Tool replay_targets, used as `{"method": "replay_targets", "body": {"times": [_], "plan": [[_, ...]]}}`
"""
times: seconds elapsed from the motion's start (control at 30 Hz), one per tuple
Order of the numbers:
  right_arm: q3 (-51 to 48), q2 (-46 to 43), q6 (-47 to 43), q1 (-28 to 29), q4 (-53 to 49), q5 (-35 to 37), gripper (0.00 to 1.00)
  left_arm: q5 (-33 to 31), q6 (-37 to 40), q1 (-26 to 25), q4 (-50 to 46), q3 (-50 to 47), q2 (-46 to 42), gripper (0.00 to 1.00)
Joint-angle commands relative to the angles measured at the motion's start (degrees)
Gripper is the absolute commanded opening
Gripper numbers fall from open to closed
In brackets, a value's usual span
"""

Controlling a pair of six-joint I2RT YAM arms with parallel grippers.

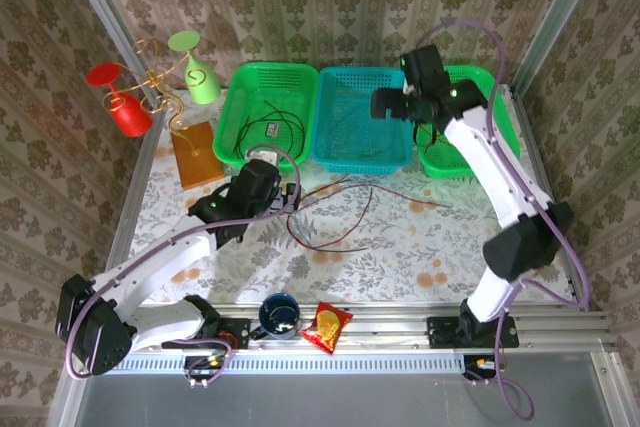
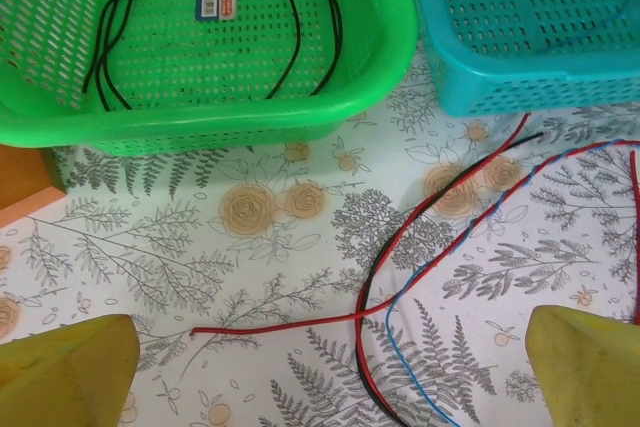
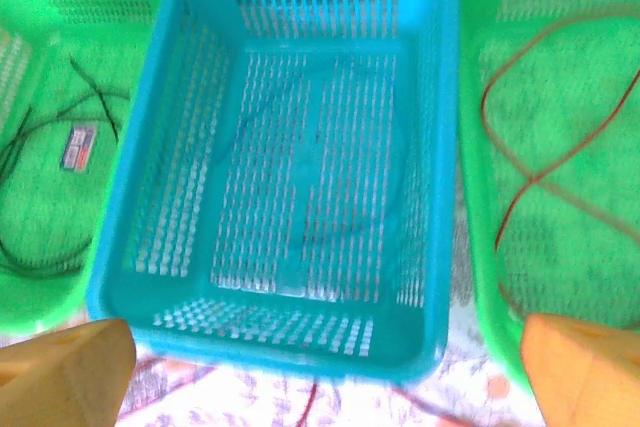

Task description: Untangle the cables

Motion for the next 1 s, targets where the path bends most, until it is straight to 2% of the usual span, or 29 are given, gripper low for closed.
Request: {"method": "replay_targets", "body": {"times": [0.0, 0.17, 0.33, 0.5, 0.8, 0.97], "plan": [[-15.5, -6.9, 4.4, 2.5, 6.6, -3.3, 0.97, 2.1, -1.5, -1.2, 0.4, -2.0, -0.1, 1.0], [-33.7, -18.8, 9.6, 4.5, 9.6, -3.9, 0.94, 2.2, -2.7, -3.3, 2.4, -5.2, 0.0, 0.99], [-44.3, -21.3, 14.0, 7.8, 10.4, -6.4, 0.91, 1.6, -4.1, -5.6, 4.0, -7.7, 0.8, 1.0], [-53.1, -21.9, 20.0, 10.9, 16.3, -11.5, 0.84, 1.7, -5.8, -7.1, 4.2, -9.4, 1.4, 0.99], [-58.0, -17.5, 24.4, 15.3, 24.3, -15.5, 0.56, 0.9, -7.3, -8.9, 4.4, -11.4, 0.6, 1.0], [-59.7, -12.9, 26.9, 15.8, 29.6, -19.2, 0.53, 0.0, -7.4, -9.2, 5.1, -12.5, -0.1, 1.0]]}}
